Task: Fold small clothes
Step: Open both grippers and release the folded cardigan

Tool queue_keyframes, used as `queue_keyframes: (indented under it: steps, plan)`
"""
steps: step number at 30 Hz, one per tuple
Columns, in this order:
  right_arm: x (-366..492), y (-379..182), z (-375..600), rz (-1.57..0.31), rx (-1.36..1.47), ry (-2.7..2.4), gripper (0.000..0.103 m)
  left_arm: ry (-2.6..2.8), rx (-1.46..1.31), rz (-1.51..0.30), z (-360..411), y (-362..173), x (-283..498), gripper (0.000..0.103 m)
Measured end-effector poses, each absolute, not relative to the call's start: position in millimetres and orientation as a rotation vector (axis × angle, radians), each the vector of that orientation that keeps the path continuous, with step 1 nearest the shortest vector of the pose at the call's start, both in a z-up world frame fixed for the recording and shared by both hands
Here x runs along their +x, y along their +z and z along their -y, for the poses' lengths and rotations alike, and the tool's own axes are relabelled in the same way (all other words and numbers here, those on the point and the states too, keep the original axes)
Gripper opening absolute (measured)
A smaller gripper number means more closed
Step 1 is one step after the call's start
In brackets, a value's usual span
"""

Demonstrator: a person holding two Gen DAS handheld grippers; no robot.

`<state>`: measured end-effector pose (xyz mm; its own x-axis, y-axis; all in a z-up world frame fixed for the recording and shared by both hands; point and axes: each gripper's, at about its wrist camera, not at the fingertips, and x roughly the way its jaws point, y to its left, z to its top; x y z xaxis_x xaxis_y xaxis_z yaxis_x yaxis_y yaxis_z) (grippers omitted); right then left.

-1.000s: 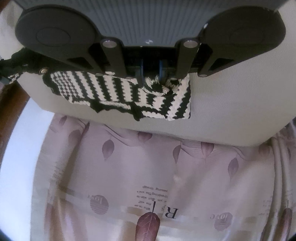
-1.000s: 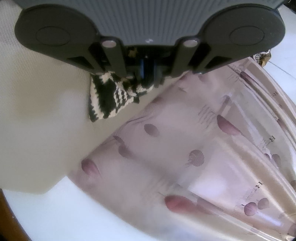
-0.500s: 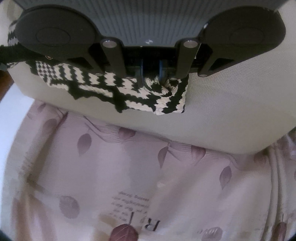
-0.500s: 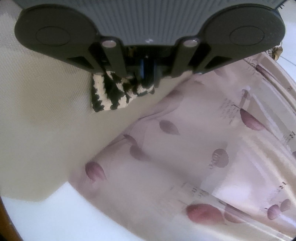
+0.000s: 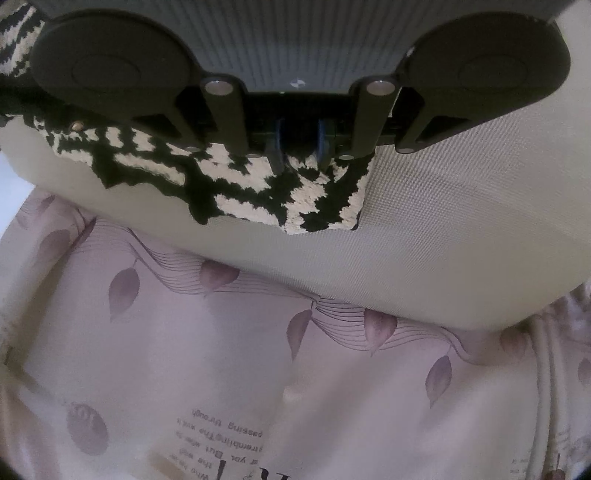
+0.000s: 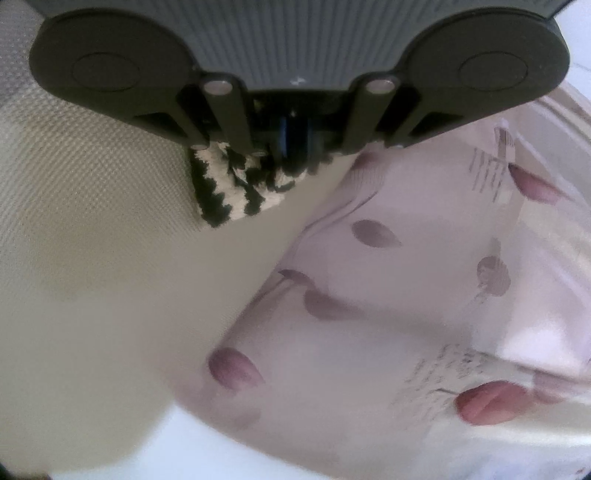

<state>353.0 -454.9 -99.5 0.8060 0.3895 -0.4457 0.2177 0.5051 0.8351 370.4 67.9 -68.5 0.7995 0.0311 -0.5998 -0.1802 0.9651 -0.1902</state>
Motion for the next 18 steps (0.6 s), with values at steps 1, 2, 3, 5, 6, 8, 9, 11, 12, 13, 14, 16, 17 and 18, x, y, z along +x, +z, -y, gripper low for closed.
queue_keyframes:
  steps: [1, 2, 3, 5, 6, 8, 9, 11, 12, 13, 14, 16, 17, 18]
  plan:
    - [354, -104, 456, -0.655, 1.078, 0.105, 0.012, 0.123, -0.224, -0.628, -66, -69, 372, 0.023]
    - [355, -108, 455, -0.652, 1.093, 0.097, 0.012, 0.126, -0.207, -0.621, -65, -69, 373, 0.025]
    - [356, -110, 454, -0.65, 1.094, 0.087, 0.012, 0.125, -0.189, -0.615, -64, -70, 375, 0.025]
    - [359, -112, 452, -0.646, 1.09, 0.081, 0.013, 0.129, -0.167, -0.609, -63, -70, 378, 0.027]
    - [359, -114, 454, -0.637, 1.114, 0.082, 0.014, 0.129, -0.17, -0.604, -63, -69, 379, 0.027]
    - [358, -118, 459, -0.59, 1.207, 0.091, 0.018, 0.138, -0.172, -0.588, -65, -68, 381, 0.033]
    - [355, -121, 463, -0.552, 1.273, 0.094, 0.027, 0.14, -0.181, -0.58, -67, -66, 382, 0.042]
    - [348, -124, 469, -0.478, 1.355, 0.104, 0.048, 0.144, -0.209, -0.566, -72, -64, 383, 0.059]
    - [344, -123, 472, -0.448, 1.362, 0.099, 0.057, 0.152, -0.213, -0.555, -74, -62, 383, 0.065]
    - [339, -120, 475, -0.423, 1.35, 0.086, 0.058, 0.165, -0.212, -0.538, -75, -60, 382, 0.067]
    - [335, -117, 477, -0.411, 1.338, 0.083, 0.058, 0.177, -0.205, -0.52, -76, -58, 381, 0.072]
    - [327, -109, 477, -0.405, 1.297, 0.095, 0.058, 0.188, -0.19, -0.494, -78, -54, 379, 0.079]
    - [323, -103, 475, -0.408, 1.257, 0.112, 0.058, 0.19, -0.184, -0.482, -80, -51, 377, 0.082]
    - [322, -95, 470, -0.429, 1.193, 0.135, 0.058, 0.194, -0.18, -0.473, -82, -49, 375, 0.086]
